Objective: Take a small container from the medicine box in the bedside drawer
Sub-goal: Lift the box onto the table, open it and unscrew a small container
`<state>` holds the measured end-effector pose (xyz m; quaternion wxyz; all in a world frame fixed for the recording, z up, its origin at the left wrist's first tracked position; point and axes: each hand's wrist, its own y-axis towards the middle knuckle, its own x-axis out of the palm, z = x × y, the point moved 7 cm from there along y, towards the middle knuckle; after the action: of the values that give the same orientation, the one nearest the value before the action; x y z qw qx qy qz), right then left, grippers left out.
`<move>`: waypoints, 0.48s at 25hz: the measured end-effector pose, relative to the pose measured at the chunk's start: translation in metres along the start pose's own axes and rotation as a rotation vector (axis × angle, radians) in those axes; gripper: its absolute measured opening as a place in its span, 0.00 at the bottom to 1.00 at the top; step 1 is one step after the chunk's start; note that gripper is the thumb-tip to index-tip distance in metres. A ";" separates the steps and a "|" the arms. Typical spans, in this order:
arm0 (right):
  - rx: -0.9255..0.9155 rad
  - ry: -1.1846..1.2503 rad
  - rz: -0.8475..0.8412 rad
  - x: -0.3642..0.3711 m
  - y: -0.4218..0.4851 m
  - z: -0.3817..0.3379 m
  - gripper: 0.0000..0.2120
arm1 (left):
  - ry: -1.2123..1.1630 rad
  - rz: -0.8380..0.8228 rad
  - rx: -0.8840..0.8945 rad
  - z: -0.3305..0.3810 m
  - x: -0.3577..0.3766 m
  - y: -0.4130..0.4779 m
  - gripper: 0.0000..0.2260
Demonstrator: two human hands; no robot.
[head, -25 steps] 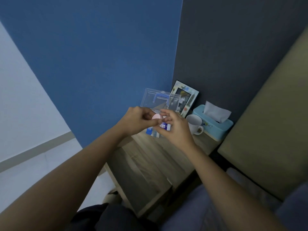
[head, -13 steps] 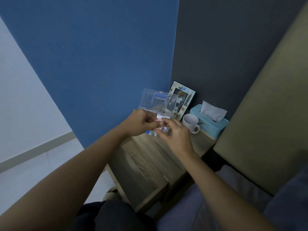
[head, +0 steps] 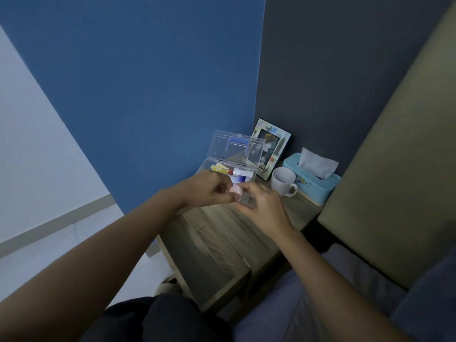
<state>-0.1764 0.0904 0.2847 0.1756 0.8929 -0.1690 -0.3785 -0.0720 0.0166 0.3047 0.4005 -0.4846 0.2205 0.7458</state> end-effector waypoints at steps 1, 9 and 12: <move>0.022 0.033 -0.018 0.001 0.000 -0.001 0.15 | 0.059 0.012 0.026 0.003 0.000 0.000 0.16; -0.047 0.023 0.129 -0.011 -0.006 -0.020 0.18 | -0.068 0.083 0.108 0.012 0.000 -0.004 0.16; -0.067 -0.022 0.144 -0.012 -0.006 -0.024 0.19 | -0.096 0.084 0.034 0.006 -0.002 -0.001 0.16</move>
<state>-0.1658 0.1049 0.3047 0.2302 0.8679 -0.2221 -0.3799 -0.0737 0.0202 0.3094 0.3870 -0.4318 0.2340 0.7804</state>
